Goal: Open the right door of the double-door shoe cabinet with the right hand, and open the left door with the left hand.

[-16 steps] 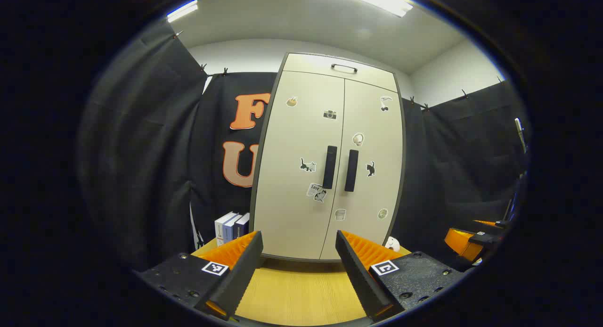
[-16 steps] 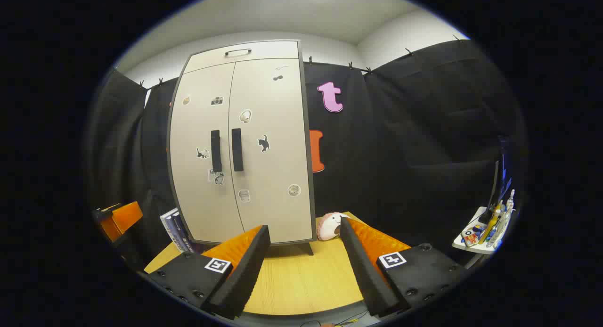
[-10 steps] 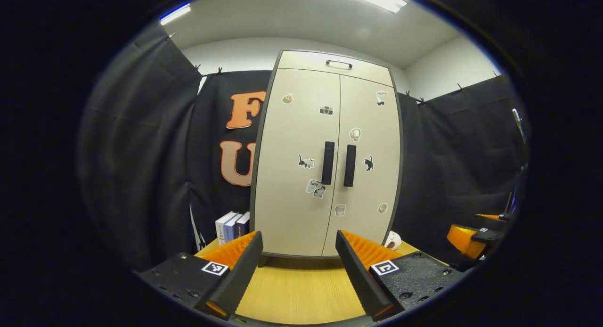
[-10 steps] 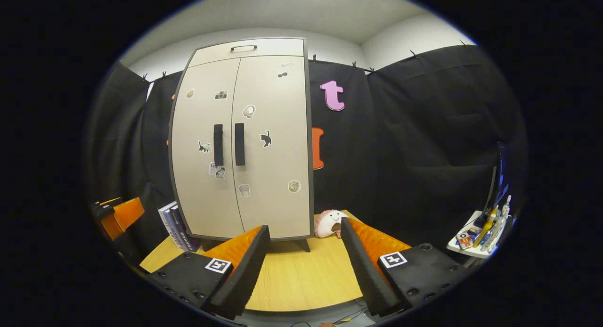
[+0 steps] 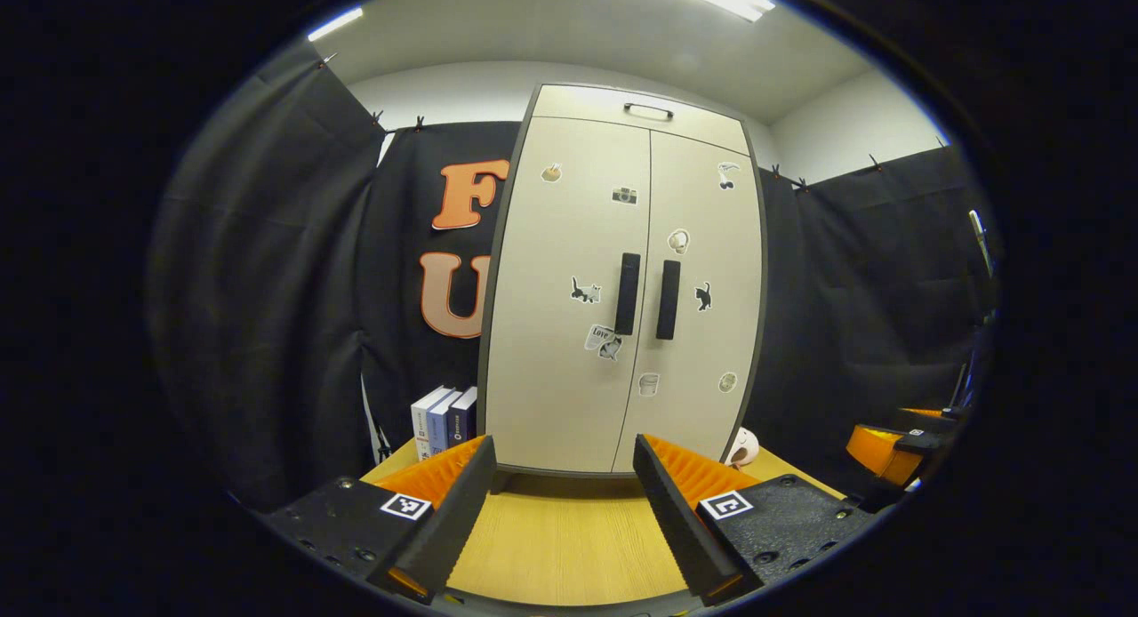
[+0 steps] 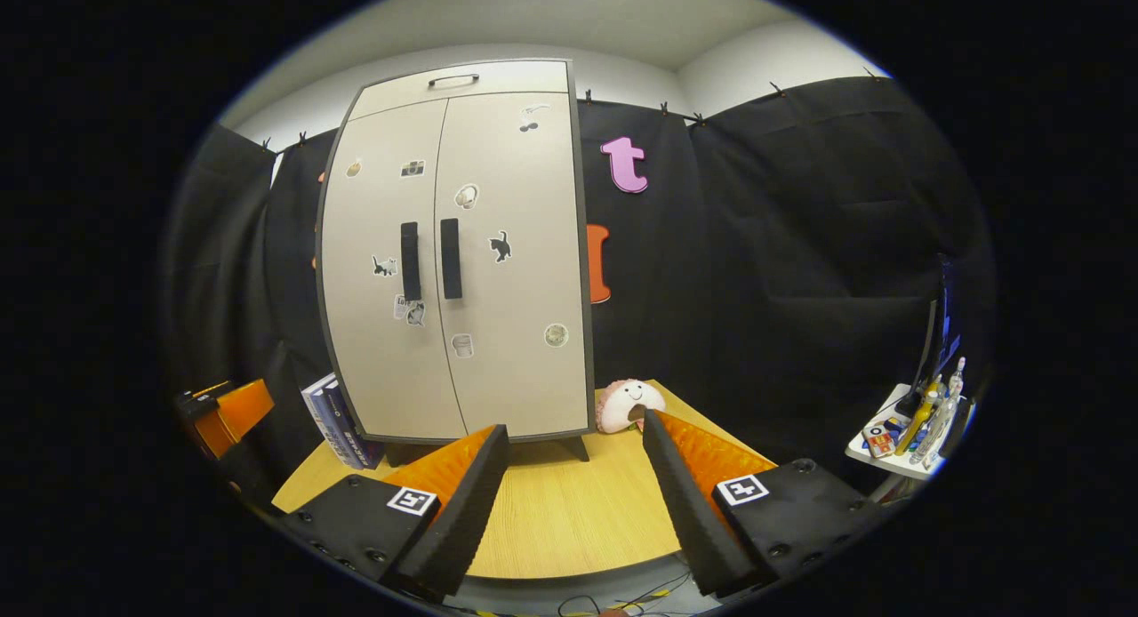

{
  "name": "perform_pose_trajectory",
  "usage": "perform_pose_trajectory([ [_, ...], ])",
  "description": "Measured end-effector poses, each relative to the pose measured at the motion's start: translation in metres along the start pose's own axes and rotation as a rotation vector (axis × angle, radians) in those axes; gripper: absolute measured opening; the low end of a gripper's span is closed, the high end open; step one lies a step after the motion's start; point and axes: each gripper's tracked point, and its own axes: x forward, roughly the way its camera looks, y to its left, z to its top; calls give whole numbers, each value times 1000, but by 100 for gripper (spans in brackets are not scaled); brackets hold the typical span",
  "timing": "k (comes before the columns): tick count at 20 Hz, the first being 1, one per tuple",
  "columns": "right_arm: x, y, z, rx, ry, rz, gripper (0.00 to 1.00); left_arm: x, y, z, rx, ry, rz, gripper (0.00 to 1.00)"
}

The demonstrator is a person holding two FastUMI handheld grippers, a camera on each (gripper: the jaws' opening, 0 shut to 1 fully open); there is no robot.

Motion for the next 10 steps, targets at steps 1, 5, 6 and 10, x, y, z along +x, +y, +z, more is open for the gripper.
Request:
perform_pose_trajectory([
  [1,1,1,0,-8,1,1,99,0,0,0,4,4,0,95],
  [5,9,8,4,-13,3,11,99,2,0,-3,16,12,-2,95],
  [6,13,11,8,-16,2,15,99,1,2,-5,15,16,1,95],
  [10,35,28,30,-41,-5,59,99,1,8,-8,20,29,17,95],
])
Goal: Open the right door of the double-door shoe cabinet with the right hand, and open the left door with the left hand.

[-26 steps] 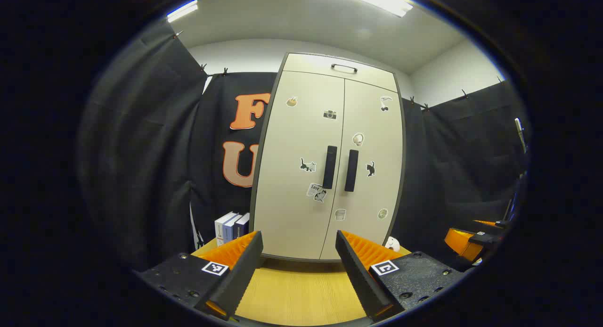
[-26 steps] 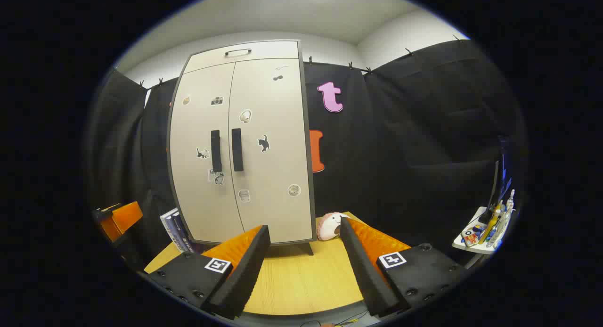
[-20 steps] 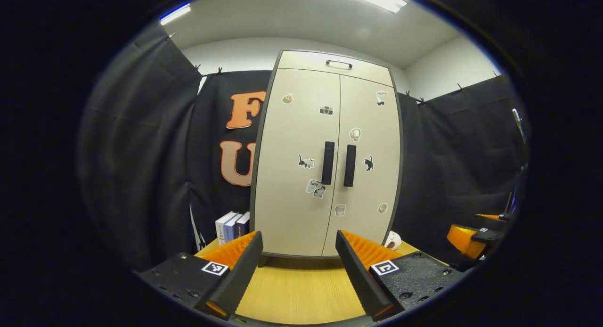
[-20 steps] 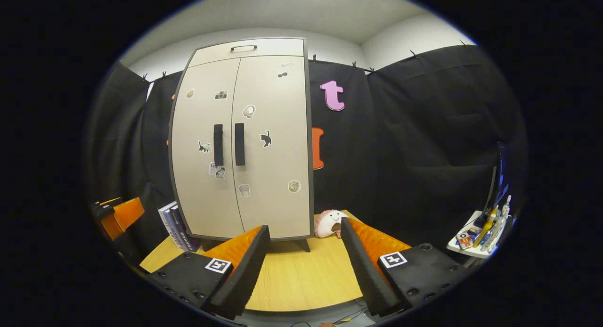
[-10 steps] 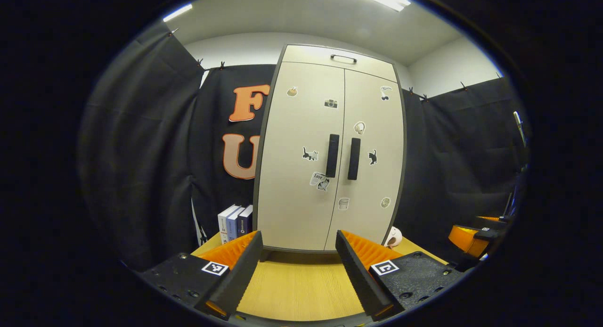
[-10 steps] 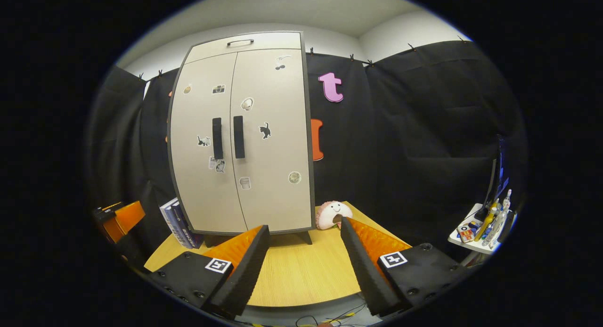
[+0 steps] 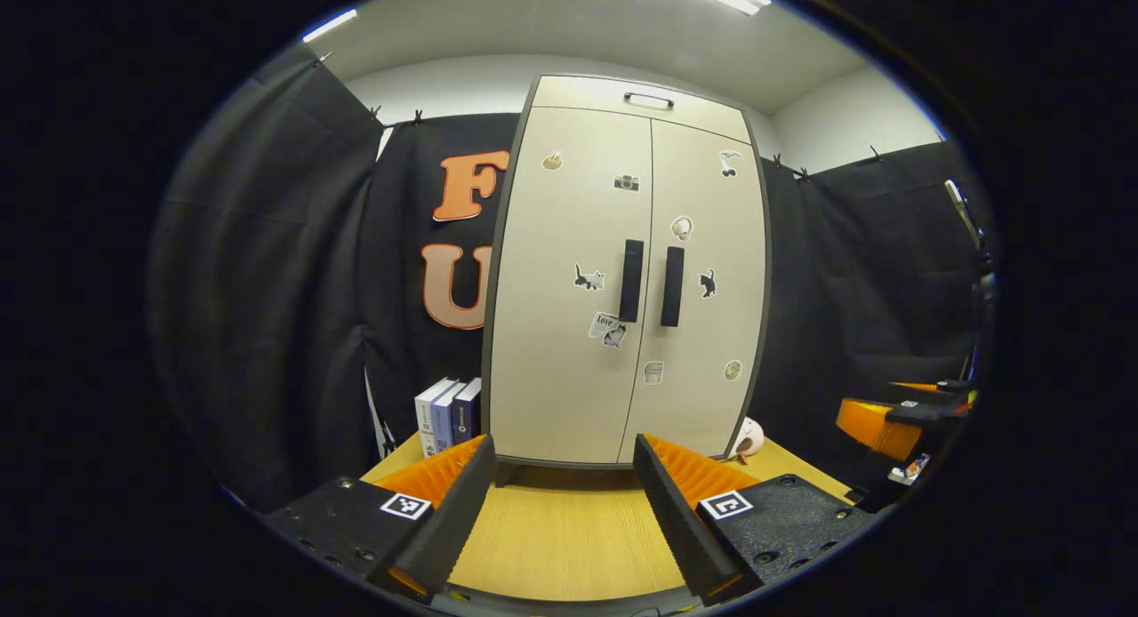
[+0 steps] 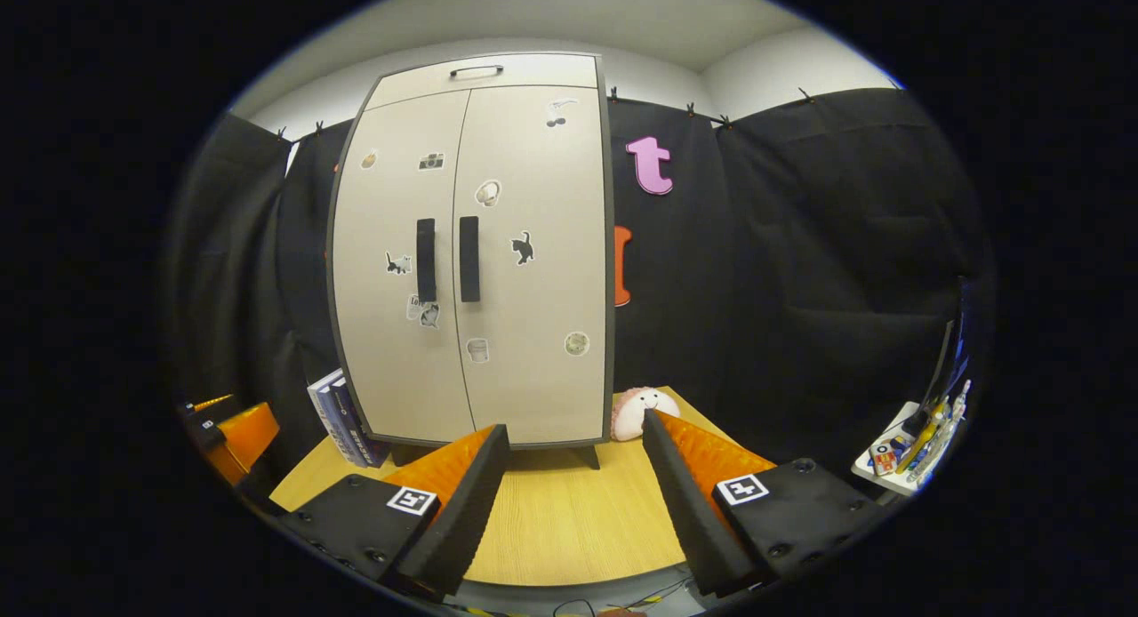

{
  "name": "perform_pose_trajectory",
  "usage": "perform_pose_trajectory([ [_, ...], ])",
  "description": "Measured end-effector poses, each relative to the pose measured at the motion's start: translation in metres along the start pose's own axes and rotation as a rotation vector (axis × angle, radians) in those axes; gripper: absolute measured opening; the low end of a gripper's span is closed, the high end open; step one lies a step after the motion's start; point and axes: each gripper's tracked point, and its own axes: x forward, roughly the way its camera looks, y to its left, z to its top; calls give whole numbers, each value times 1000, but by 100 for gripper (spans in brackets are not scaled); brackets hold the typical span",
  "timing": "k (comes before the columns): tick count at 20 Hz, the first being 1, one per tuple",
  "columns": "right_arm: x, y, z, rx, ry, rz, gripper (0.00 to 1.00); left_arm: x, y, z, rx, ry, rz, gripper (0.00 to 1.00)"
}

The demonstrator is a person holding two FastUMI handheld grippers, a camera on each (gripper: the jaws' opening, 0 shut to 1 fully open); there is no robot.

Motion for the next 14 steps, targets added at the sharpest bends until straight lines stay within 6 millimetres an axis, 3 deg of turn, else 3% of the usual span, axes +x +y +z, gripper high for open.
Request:
perform_pose_trajectory([
  [7,61,33,60,9,-55,71,99,0,16,-10,16,24,37,95],
  [14,137,97,120,-60,-137,139,98,4,38,-16,15,42,80,95],
])
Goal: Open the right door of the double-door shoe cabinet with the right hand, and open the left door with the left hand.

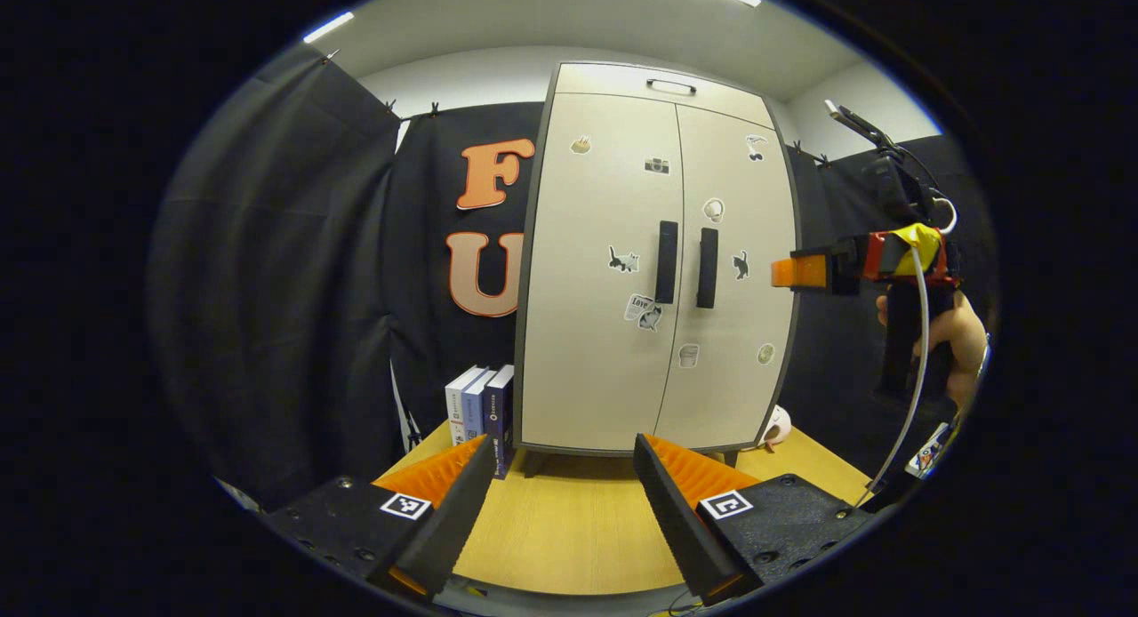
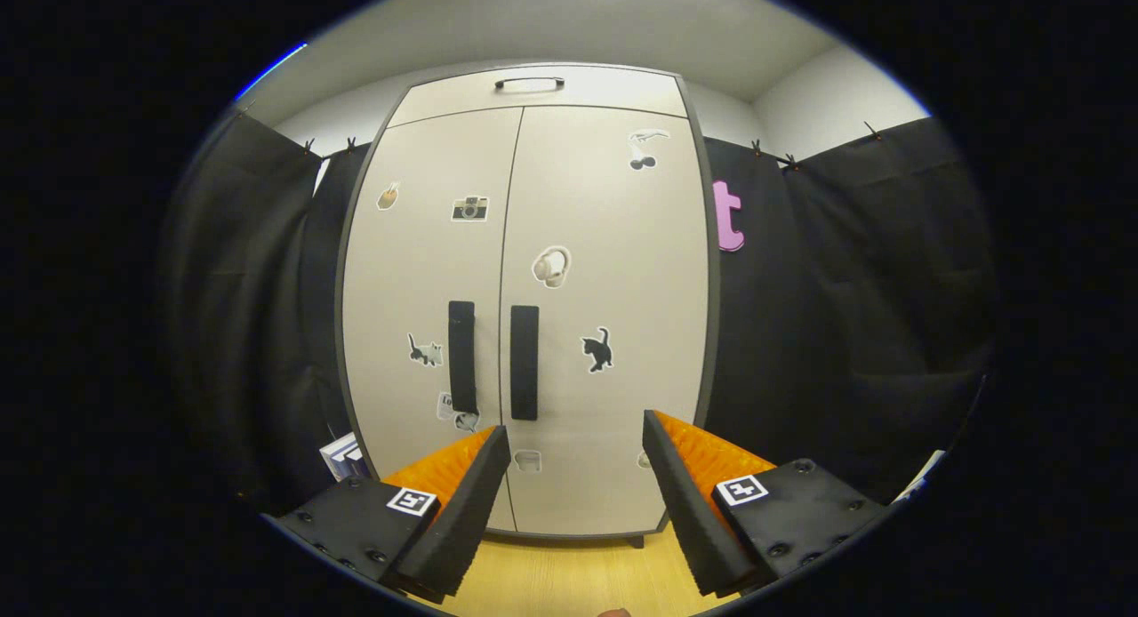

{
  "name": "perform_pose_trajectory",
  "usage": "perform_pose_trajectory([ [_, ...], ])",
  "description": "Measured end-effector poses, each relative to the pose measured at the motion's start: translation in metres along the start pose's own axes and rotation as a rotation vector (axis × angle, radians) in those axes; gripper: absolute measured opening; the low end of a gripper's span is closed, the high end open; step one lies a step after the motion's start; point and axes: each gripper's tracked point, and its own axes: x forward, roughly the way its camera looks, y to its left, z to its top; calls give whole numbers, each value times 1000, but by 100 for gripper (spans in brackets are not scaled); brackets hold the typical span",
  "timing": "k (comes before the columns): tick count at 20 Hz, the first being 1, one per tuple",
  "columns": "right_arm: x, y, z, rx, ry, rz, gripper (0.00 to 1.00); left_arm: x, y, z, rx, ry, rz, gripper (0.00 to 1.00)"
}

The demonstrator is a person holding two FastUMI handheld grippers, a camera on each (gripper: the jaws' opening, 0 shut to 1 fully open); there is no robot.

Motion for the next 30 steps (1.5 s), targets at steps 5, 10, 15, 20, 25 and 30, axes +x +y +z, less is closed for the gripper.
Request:
perform_pose_trajectory([
  [5,59,31,11,-12,-8,34,94,4,10,-1,-10,13,28,95],
  [10,112,32,5,8,24,7,98,21,29,1,1,7,52,95],
  [15,147,40,-7,24,63,25,89,29,35,-1,0,14,64,95],
  [20,168,41,-21,74,122,19,70,29,40,-4,3,22,76,95],
  [25,165,43,-23,82,125,29,40,25,48,-4,6,24,100,95],
  [30,143,39,-24,73,126,51,27,13,47,-5,25,28,103,95],
])
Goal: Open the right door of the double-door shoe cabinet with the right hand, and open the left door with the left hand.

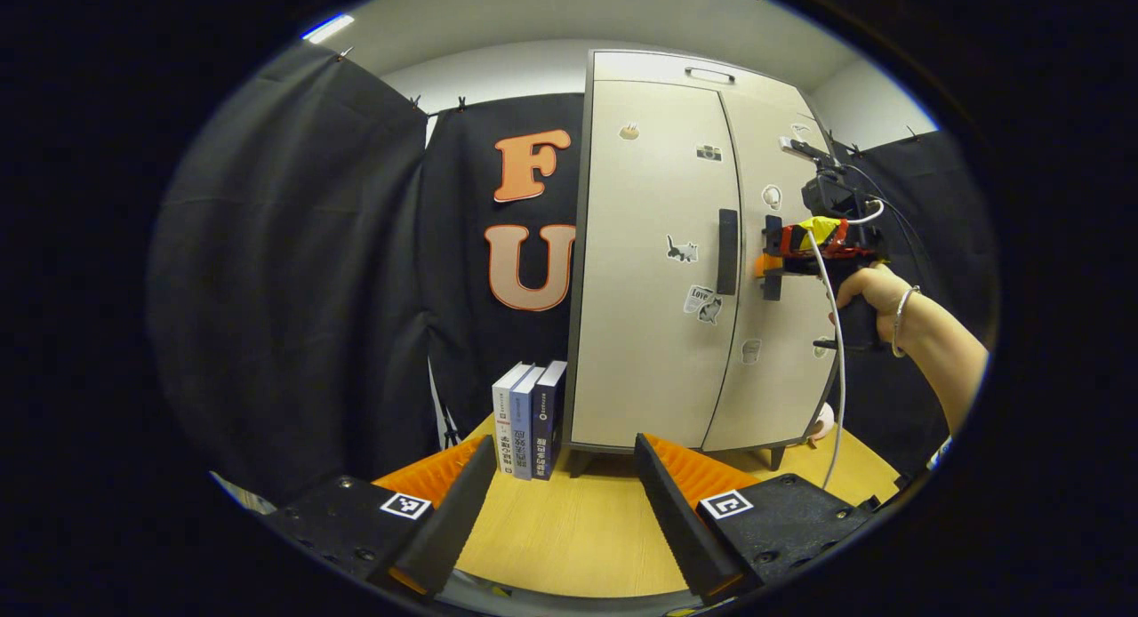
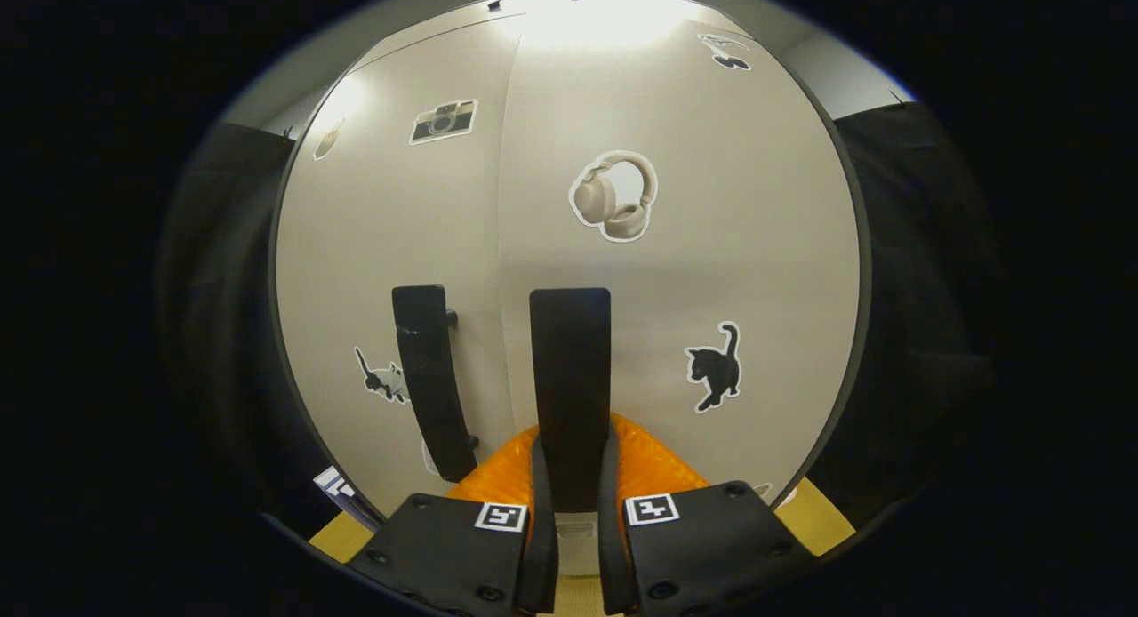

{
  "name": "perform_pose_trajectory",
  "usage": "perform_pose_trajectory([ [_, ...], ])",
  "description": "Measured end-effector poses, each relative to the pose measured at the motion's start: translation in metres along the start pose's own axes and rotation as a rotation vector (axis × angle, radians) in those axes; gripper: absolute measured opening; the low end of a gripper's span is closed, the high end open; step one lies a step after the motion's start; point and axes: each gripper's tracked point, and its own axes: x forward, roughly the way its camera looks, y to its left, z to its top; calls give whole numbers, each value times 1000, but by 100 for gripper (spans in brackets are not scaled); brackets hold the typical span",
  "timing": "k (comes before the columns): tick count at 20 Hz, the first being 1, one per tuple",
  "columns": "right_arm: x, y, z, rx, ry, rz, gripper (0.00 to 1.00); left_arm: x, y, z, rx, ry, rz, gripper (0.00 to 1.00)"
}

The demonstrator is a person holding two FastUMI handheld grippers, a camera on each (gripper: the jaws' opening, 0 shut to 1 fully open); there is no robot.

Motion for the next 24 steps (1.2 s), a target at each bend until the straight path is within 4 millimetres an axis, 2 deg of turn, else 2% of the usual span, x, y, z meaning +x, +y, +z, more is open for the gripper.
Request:
perform_pose_trajectory([
  [9,-44,-14,-2,-16,41,28,27,-22,-18,6,5,-19,-52,95],
  [18,-69,-31,0,15,42,9,27,-38,-42,12,4,-31,-107,95],
  [24,-78,-50,1,0,21,-42,27,-47,-49,15,-14,-40,-126,95],
])
